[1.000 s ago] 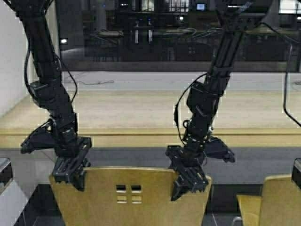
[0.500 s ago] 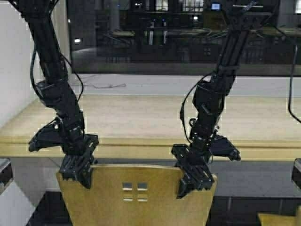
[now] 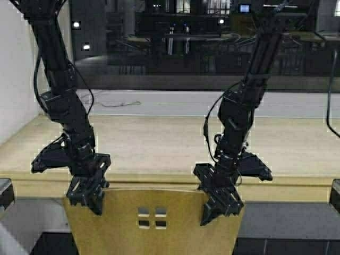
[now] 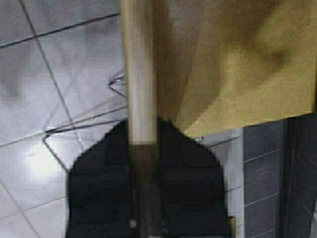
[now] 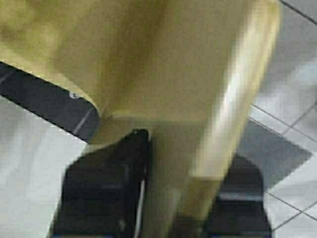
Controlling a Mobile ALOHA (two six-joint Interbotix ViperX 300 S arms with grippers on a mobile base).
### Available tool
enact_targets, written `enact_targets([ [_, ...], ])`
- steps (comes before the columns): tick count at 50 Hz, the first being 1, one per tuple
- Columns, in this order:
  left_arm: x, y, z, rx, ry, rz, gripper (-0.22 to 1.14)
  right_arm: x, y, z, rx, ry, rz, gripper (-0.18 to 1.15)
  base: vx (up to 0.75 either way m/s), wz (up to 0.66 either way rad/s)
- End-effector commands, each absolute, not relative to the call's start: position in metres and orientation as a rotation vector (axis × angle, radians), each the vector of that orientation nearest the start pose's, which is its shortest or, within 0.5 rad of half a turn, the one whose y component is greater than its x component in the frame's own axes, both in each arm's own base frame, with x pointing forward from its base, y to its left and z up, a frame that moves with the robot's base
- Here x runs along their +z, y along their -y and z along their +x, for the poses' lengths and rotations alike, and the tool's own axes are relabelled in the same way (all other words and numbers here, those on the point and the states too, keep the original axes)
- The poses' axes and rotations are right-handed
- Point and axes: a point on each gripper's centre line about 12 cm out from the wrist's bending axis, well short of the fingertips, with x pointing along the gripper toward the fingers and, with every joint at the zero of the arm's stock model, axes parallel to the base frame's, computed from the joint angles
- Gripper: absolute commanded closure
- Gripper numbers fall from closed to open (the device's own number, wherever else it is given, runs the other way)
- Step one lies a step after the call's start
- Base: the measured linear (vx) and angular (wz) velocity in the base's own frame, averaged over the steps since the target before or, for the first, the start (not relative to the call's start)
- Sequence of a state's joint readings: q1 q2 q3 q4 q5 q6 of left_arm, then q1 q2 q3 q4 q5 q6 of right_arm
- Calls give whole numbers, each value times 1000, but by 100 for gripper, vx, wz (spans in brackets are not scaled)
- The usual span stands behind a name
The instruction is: Push the chairs under the table
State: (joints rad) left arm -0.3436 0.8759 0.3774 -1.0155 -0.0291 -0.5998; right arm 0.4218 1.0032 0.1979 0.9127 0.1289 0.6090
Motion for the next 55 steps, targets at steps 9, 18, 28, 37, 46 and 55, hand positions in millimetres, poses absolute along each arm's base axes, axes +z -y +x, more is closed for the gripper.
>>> enact_targets([
  [9,-107,139,394,660,-1075,-1136,88,-121,-177,411,-449,-1229,981,93,22,3],
  [18,-106,140,392,657,-1082,-1133,88,-123,-173,403,-442,-1245,943,93,23,6],
  [28,-109,139,384,669,-1099,-1120,88,-124,-171,398,-433,-1255,912,93,16,2],
  [37,-106,140,385,664,-1100,-1124,87,-121,-173,404,-415,-1244,911,91,9,1],
  [46,-106,141,383,653,-1118,-1111,71,-117,-179,411,-382,-1255,911,61,1,0],
  [55,-106,145,378,636,-1179,-1097,22,-110,-189,418,-353,-1313,944,6,-1,-2],
])
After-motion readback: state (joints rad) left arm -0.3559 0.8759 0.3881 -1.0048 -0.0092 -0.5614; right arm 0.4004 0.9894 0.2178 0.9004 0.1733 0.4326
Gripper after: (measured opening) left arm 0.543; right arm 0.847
